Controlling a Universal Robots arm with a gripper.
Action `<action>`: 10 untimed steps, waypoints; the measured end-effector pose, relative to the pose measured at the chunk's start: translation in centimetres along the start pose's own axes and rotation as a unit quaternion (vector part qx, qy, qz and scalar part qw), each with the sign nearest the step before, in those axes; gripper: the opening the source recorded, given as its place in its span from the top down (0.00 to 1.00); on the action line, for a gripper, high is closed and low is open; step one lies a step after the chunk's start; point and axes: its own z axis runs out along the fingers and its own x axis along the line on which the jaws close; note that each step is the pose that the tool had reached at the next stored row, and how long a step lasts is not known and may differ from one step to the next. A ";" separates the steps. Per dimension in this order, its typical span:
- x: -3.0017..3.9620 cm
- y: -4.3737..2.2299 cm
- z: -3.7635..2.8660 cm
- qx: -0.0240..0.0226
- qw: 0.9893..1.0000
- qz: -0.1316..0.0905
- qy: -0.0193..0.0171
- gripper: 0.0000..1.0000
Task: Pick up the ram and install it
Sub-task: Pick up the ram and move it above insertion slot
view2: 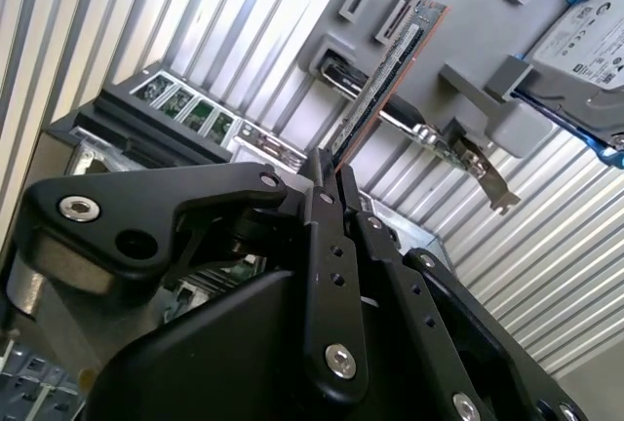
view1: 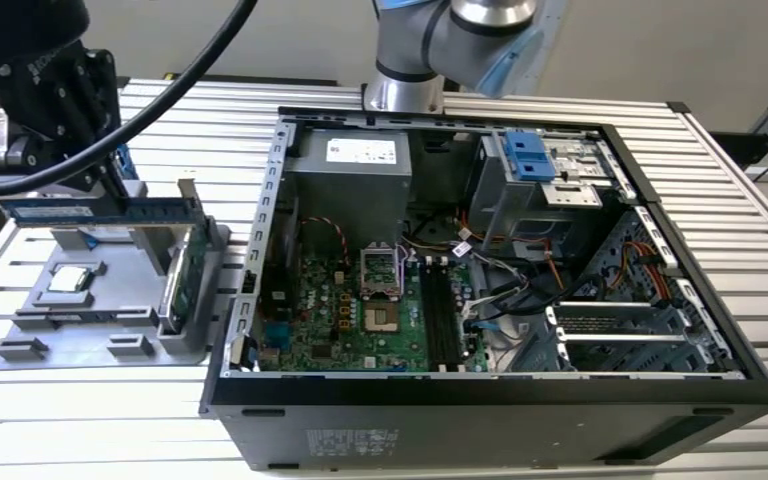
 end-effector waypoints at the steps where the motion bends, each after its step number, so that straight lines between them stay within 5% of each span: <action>1: 0.00 0.16 0.01 0.000 1.000 0.000 0.000 1.00; 10: -0.03 1.63 0.06 0.000 1.000 0.000 0.000 1.00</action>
